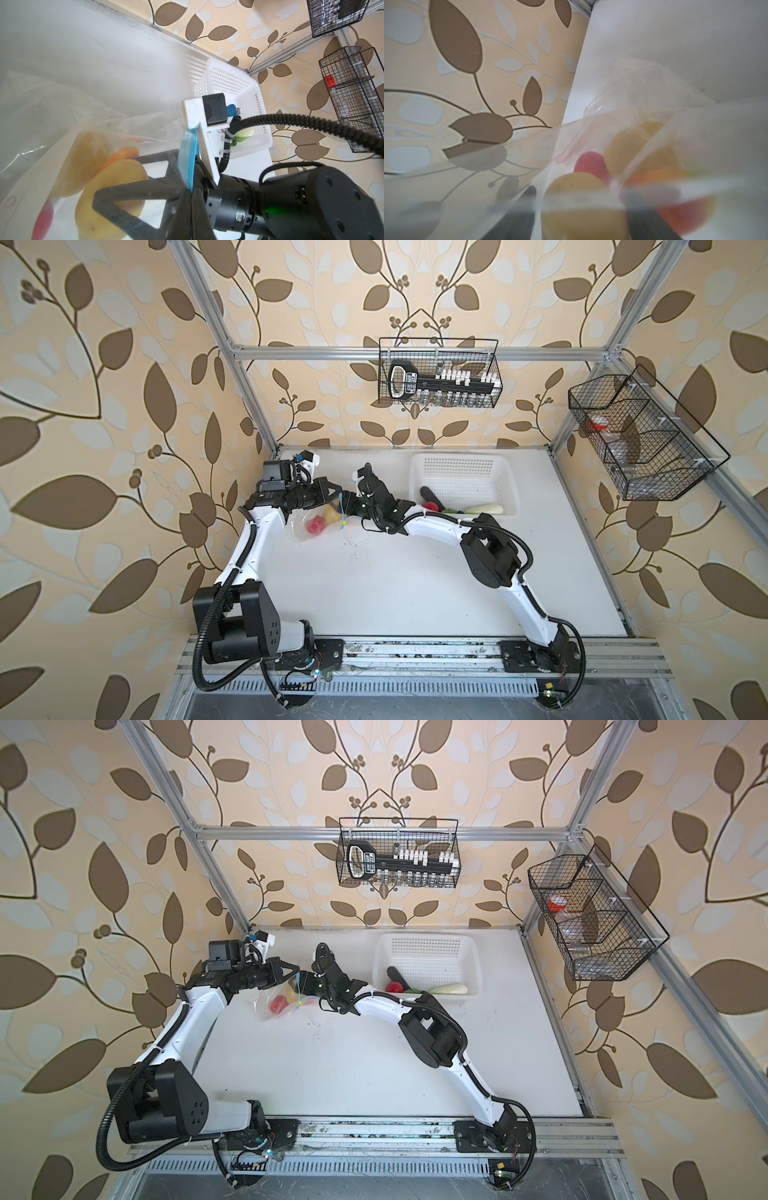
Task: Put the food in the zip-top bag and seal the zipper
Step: 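Lower the yellow potato into the bag and open the right gripper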
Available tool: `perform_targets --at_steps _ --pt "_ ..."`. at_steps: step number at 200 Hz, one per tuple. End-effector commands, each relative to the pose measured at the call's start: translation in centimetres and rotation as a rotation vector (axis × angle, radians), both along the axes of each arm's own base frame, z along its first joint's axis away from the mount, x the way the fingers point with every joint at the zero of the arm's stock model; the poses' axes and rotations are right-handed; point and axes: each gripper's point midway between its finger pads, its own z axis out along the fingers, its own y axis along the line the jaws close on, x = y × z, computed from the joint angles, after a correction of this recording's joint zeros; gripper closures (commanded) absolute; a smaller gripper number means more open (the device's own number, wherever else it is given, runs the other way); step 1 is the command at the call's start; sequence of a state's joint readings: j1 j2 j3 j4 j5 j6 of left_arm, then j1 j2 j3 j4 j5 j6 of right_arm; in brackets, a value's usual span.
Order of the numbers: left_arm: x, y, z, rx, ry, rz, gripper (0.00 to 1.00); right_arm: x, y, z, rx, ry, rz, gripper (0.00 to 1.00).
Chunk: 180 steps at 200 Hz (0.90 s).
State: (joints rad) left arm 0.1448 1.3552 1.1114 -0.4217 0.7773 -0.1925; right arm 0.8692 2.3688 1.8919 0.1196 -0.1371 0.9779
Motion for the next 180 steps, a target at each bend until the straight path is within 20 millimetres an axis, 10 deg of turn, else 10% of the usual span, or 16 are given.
perform_targets --at_steps 1,23,93,180 --pt "0.5 -0.1 0.9 0.008 -0.043 -0.013 1.00 0.0 -1.0 2.5 0.000 -0.031 -0.001 0.24" --pt "0.6 0.0 0.6 0.013 -0.040 -0.011 1.00 0.0 -2.1 3.3 0.008 -0.039 -0.012 0.00" --pt "0.6 0.2 0.0 0.027 -0.030 -0.002 1.00 -0.3 -5.3 6.1 0.047 -0.076 -0.039 0.00" --pt "0.5 0.2 -0.1 0.024 -0.028 -0.001 1.00 -0.8 -3.8 6.4 0.051 -0.064 -0.026 0.08"
